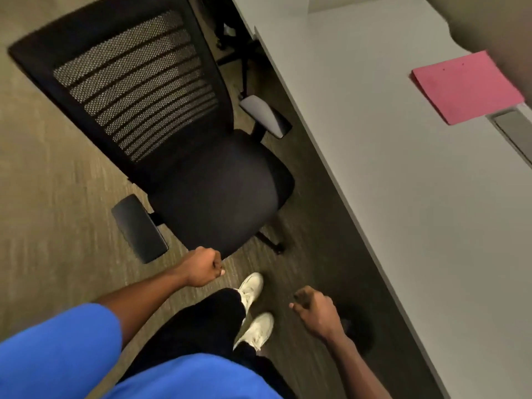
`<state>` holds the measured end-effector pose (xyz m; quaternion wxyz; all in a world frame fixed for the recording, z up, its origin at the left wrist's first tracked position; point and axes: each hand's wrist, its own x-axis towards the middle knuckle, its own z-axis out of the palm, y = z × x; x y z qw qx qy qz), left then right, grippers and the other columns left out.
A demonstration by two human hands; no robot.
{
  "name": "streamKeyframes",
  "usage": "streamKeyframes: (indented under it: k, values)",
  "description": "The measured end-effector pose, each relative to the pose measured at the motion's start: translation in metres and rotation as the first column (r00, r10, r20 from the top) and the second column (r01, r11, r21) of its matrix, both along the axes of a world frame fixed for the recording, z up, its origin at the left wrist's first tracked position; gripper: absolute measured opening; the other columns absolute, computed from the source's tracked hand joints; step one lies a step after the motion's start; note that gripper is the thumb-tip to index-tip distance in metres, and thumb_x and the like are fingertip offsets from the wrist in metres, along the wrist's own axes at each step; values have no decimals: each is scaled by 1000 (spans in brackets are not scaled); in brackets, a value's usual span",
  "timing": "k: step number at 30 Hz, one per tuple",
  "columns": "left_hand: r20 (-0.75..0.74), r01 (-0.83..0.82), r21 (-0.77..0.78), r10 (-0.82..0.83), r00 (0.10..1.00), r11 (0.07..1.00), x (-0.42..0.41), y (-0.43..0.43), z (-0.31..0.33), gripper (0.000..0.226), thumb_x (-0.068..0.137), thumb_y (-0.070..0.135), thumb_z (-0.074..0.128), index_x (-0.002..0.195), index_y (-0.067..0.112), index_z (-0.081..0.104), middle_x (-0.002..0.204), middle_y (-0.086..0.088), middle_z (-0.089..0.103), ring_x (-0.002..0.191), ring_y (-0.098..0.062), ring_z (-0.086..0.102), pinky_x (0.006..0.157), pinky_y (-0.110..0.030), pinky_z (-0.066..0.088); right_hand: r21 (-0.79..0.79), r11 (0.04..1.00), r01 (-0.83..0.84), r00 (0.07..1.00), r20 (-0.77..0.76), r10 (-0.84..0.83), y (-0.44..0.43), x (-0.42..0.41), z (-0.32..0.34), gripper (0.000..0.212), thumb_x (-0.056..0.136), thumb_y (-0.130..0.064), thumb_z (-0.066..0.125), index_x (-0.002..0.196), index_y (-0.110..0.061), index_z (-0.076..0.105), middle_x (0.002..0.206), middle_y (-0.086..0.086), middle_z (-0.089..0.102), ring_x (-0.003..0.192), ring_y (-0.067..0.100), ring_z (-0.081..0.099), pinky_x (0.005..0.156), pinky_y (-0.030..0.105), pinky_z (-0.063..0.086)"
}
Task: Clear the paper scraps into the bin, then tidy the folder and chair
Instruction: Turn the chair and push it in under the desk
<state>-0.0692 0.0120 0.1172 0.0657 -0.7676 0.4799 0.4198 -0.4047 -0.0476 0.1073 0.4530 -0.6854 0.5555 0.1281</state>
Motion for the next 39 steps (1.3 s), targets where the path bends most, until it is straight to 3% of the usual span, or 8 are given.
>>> streamKeyframes:
  k: [4, 11, 20, 26, 29, 32, 34, 39]
  values:
    - [6, -80, 18, 80, 997, 997, 20, 45, 1, 25, 96, 36, 74, 98, 11, 76, 98, -7, 77, 95, -27, 72, 87, -38, 58, -2, 997, -71, 997, -34, 71, 29, 20, -4, 35, 92, -47, 72, 123, -31, 68, 116, -4, 77, 111, 17, 72, 95, 36, 57]
    - [44, -141, -4, 141, 989, 990, 70, 103, 6, 22, 98, 34, 72, 99, 13, 78, 89, 3, 73, 84, -15, 63, 73, -25, 41, -6, 991, -132, 991, -21, 132, 61, 85, -8, 38, 91, -44, 71, 125, -26, 69, 120, -3, 77, 115, 21, 71, 92, 36, 58]
    - [52, -189, -143, 199, 979, 971, 204, 119, 21, 22, 96, 36, 76, 95, 14, 76, 88, 1, 75, 86, -22, 72, 78, -36, 55, -34, 983, -182, 983, 13, 182, 84, 224, -17, 41, 89, -47, 72, 126, -30, 63, 96, -12, 76, 101, 16, 72, 85, 37, 58]
    - [90, -123, -277, 153, 984, 953, 331, 92, 35, 20, 96, 38, 76, 95, 17, 77, 90, 2, 77, 85, -20, 72, 77, -33, 56, -131, 989, -66, 996, 58, 74, 98, 345, -27, 50, 81, -55, 72, 126, -36, 59, 115, -7, 70, 108, 21, 68, 84, 36, 54]
    - [98, -96, -337, 136, 986, 937, 392, 76, 46, 22, 96, 38, 76, 96, 16, 78, 90, 2, 77, 86, -19, 74, 80, -37, 60, -195, 981, 6, 996, 84, 10, 107, 405, -30, 62, 78, -62, 73, 130, -35, 54, 125, -3, 59, 117, 22, 60, 92, 39, 54]
    - [61, -113, -394, 149, 987, 912, 440, 52, 59, 25, 93, 42, 79, 95, 17, 76, 89, 5, 76, 88, -19, 75, 69, -29, 54, -284, 959, 2, 999, 43, 11, 112, 451, -36, 71, 80, -63, 73, 139, -30, 50, 133, 2, 53, 126, 27, 52, 104, 47, 51]
    - [28, -164, -437, 196, 980, 884, 463, 31, 72, 34, 90, 49, 81, 102, 17, 74, 94, 4, 75, 91, -19, 74, 68, -26, 52, -336, 941, -45, 999, -27, 38, 114, 473, -40, 77, 82, -63, 70, 145, -26, 45, 139, 5, 50, 130, 29, 49, 109, 49, 46]
    - [-150, -318, -510, 282, 948, 799, 491, -24, 105, 93, 78, 72, 80, 147, 15, 54, 127, 5, 67, 112, -17, 66, 93, -36, 56, -406, 898, -169, 977, -187, 100, 114, 507, -47, 78, 86, -59, 68, 148, -21, 40, 144, 10, 49, 132, 31, 48, 110, 48, 44]
